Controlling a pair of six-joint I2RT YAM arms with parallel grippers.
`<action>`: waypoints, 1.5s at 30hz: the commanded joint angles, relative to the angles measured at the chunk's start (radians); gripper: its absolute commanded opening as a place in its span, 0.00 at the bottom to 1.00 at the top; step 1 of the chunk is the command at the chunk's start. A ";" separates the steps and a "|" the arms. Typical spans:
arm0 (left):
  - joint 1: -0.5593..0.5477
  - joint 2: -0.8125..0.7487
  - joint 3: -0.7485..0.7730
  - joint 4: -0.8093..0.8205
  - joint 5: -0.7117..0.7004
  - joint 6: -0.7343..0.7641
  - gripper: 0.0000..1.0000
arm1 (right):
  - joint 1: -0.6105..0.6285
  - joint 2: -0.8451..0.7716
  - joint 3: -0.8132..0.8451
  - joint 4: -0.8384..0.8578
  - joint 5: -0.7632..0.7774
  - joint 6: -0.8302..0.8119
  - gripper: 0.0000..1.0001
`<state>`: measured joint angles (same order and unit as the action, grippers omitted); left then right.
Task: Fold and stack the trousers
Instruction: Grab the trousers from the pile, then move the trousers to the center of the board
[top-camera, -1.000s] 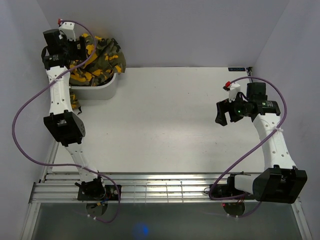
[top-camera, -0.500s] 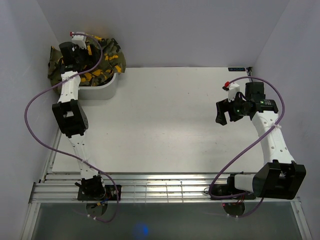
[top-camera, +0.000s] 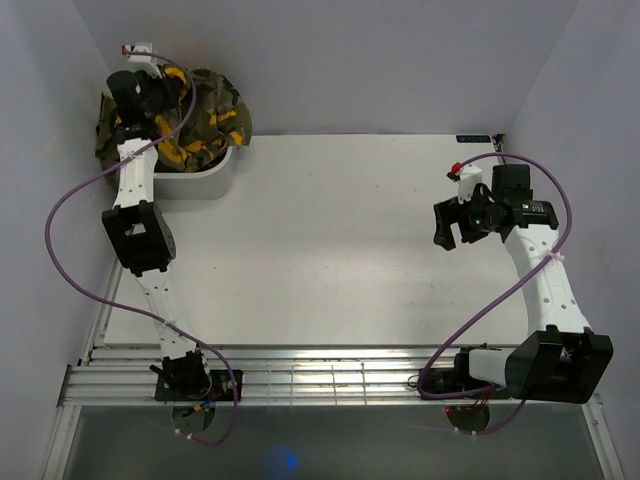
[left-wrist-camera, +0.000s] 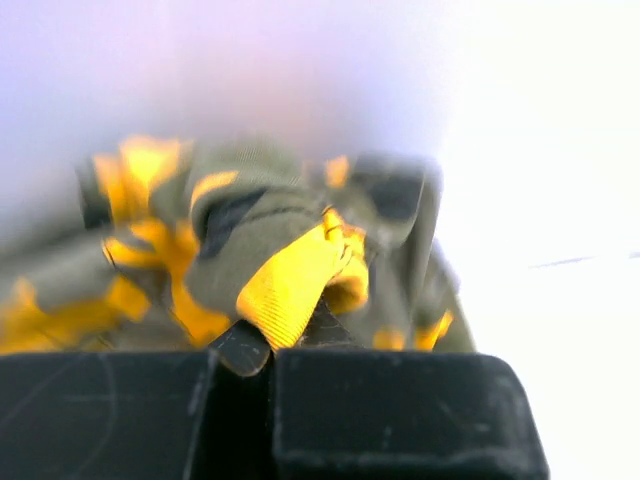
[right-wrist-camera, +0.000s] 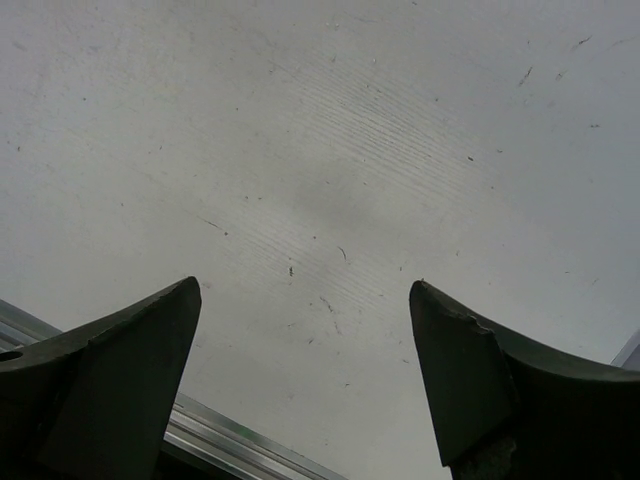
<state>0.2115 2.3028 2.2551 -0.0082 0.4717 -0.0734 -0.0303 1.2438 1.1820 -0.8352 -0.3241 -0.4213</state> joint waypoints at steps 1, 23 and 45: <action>-0.017 -0.255 0.151 0.191 0.031 -0.072 0.00 | 0.001 -0.061 0.034 0.041 -0.032 0.022 0.90; -0.354 -0.827 -0.246 0.349 0.241 -0.368 0.00 | 0.001 -0.391 -0.157 0.369 -0.421 0.108 0.90; -0.478 -0.580 -0.792 -0.245 -0.275 -0.298 0.00 | 0.001 -0.261 -0.180 0.016 -0.481 -0.070 0.96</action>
<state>-0.2874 1.7340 1.4006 -0.1970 0.4381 -0.3248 -0.0322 0.9474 0.9489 -0.7509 -0.7067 -0.4667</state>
